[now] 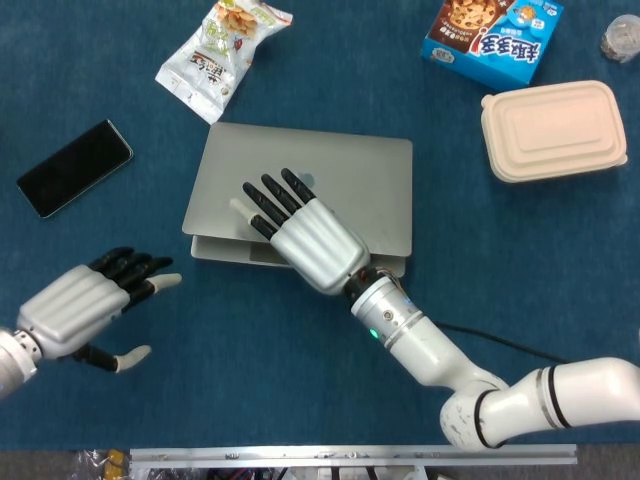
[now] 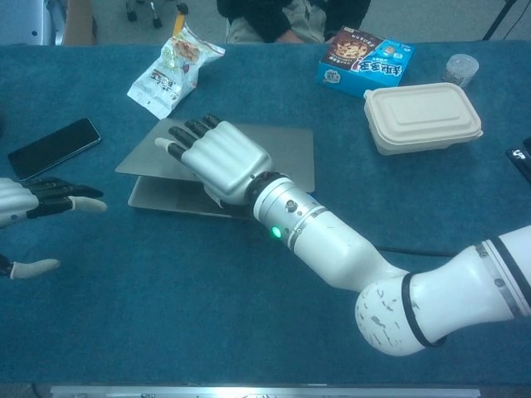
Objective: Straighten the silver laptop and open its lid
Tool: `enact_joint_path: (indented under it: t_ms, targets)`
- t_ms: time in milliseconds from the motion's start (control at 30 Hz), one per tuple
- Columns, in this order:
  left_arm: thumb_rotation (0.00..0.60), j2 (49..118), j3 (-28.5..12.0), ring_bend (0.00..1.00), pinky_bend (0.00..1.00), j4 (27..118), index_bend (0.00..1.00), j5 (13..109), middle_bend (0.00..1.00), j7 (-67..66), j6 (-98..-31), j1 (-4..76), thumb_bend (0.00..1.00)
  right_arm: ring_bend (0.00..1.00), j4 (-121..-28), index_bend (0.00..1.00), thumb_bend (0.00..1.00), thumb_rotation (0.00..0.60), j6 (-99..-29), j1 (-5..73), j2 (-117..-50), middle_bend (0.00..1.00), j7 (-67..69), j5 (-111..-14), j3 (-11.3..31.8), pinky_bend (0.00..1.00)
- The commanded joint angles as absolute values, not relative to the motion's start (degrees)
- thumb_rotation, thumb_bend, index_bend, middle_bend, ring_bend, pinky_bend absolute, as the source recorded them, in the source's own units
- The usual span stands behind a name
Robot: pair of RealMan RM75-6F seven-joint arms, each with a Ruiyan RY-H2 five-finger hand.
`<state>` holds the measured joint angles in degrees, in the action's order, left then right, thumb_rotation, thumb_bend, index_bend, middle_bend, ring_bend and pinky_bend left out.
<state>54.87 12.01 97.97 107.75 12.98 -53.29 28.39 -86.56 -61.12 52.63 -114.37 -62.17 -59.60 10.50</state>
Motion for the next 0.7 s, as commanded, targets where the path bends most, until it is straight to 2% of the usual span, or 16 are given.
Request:
enact_joint_path:
  t_ms: [33,700]
  targets:
    - [0.320,55.55,12.15,0.00,0.00,97.46,0.01,107.64,0.00,13.20,-53.26,28.83,0.34,0.00,-86.68,0.00,0.45,0.600,-61.25,52.77,-114.06,0.05,-62.41,-59.35,10.53,0.10]
    - [0.318,61.86,12.66,0.00,0.00,92.95,0.01,107.09,0.00,17.33,-54.60,31.82,0.34,0.00,-88.62,0.00,0.45,0.600,-63.24,54.21,-112.57,0.05,-63.63,-57.53,11.83,0.10]
